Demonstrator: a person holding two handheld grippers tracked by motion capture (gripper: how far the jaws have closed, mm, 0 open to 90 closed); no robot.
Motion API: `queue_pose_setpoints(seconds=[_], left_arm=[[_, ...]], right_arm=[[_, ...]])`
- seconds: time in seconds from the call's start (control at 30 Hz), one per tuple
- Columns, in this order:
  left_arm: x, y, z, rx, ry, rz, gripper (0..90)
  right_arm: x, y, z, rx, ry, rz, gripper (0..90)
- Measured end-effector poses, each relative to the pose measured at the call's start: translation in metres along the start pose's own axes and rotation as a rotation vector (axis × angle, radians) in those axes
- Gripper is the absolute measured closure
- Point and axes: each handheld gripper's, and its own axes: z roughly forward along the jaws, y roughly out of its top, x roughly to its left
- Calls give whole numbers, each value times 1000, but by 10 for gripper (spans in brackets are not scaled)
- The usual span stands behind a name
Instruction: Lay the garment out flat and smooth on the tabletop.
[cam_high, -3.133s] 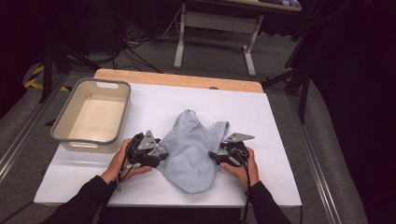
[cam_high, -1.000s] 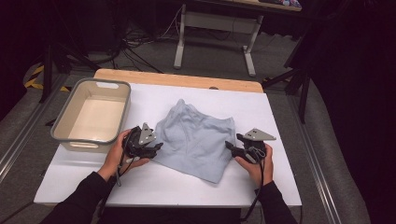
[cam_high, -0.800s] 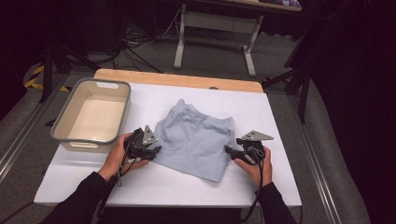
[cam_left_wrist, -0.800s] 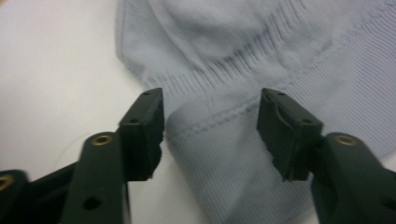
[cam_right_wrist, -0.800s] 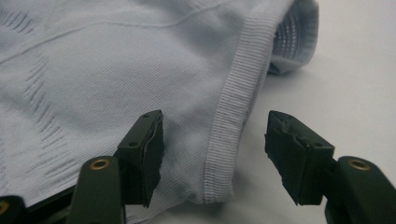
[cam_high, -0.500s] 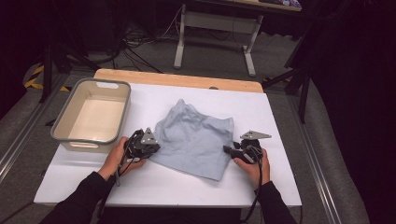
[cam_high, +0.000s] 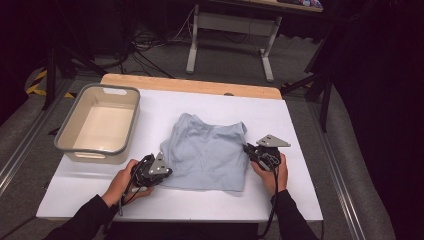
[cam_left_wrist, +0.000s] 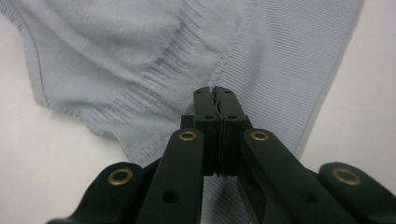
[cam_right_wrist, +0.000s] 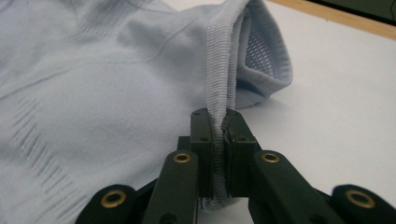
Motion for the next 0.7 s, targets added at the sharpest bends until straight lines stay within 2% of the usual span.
queue_pose_setpoints(seconds=[0.1, 0.2, 0.27, 0.3, 0.37, 0.4, 0.5, 0.57, 0.6, 0.7], left_arm=[[-6, -1, -2, -7, -14, 8, 889], [-12, -2, -4, -16, -18, 24, 888], [-12, -1, -5, -33, -14, 19, 882], [-11, -1, -6, -57, -17, 17, 879], [-8, 0, -10, -93, 19, -2, 794], [-6, 1, -12, -119, 30, -10, 781], [6, 6, -15, -157, 101, -45, 675], [14, 8, -13, -168, 118, -66, 637], [19, 8, -10, -159, 154, -73, 605], [31, 8, -1, -153, 171, -111, 546]], right_arm=[[2, 0, 0, 3, -3, -16, 836], [1, 0, -2, 2, 3, -10, 814], [1, 0, -4, 0, 2, -12, 753], [1, 0, -5, -2, 5, -6, 709], [1, -1, -6, 1, -2, -1, 648], [0, -2, -7, 5, -4, 3, 604], [-1, -4, -7, 30, 8, 11, 515], [-2, -6, -6, 44, 9, 16, 500], [-2, -6, -5, 50, 11, 18, 484], [-6, -9, 0, 86, 16, 37, 450]])
